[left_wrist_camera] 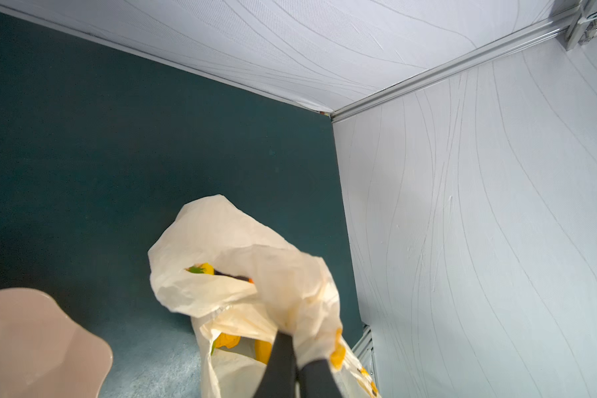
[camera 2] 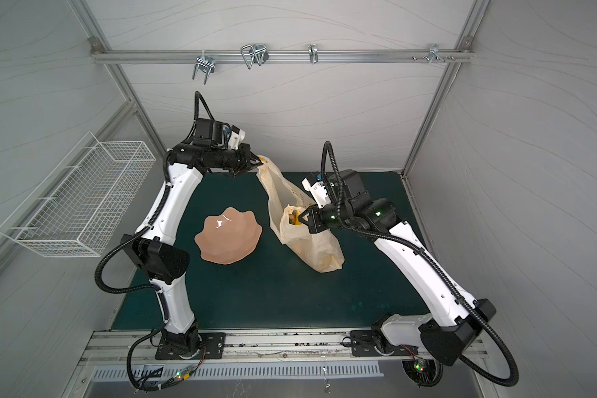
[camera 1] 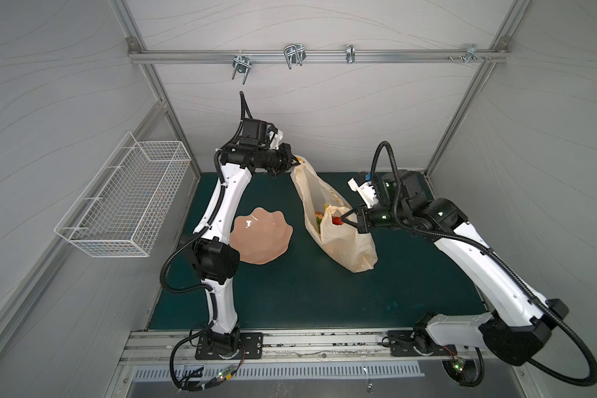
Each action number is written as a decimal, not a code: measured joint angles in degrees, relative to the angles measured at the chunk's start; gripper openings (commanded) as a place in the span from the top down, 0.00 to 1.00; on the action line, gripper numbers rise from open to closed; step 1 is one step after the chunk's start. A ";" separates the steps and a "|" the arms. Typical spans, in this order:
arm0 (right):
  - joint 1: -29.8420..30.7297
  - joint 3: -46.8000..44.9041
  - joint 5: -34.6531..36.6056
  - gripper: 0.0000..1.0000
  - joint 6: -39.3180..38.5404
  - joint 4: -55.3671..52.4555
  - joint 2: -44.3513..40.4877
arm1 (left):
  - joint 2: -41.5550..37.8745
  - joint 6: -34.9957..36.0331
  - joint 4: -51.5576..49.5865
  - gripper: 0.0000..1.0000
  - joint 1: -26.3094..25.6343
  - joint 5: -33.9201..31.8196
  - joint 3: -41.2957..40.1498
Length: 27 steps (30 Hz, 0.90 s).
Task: Place the fruits into the plastic bag
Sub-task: Place the plastic bag at the center of the table.
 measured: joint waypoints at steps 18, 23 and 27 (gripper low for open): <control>1.95 -0.76 -0.26 0.20 1.60 3.28 -0.04 | -1.92 3.80 -2.89 0.01 0.83 -2.38 -4.26; 1.27 -0.74 1.33 0.04 1.18 1.81 -3.06 | -9.01 4.09 -3.04 0.00 2.56 -4.42 -11.15; -1.05 0.15 1.68 0.01 1.07 0.07 -4.85 | -16.06 4.96 -3.32 0.00 4.94 -6.58 -15.52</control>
